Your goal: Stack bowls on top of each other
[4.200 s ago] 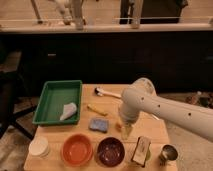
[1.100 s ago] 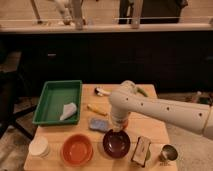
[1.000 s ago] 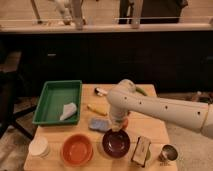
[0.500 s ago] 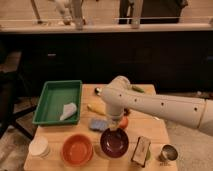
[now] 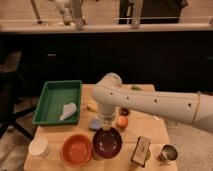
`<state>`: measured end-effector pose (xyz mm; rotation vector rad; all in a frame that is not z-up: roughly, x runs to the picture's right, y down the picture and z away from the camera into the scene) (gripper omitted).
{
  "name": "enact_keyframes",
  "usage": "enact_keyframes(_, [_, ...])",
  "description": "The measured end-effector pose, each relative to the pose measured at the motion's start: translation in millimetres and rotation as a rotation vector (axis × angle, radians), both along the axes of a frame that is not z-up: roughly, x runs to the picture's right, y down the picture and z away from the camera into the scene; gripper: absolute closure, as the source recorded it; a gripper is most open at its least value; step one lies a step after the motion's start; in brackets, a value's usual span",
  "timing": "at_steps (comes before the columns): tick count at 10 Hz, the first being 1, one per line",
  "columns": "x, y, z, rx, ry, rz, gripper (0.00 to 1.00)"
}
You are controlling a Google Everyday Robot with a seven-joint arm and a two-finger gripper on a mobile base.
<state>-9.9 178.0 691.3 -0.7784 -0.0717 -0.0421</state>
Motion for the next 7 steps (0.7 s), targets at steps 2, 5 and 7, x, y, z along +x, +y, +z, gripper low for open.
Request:
enact_keyframes(2, [-16.7, -6.0, -10.9, -0.005, 0.015, 0.027, 1.00])
enact_keyframes(5, [-18.8, -6.8, -12.0, -0.006, 0.015, 0.027, 1.00])
enact_keyframes(7, [-18.8, -6.9, -11.9, -0.005, 0.016, 0.028, 1.00])
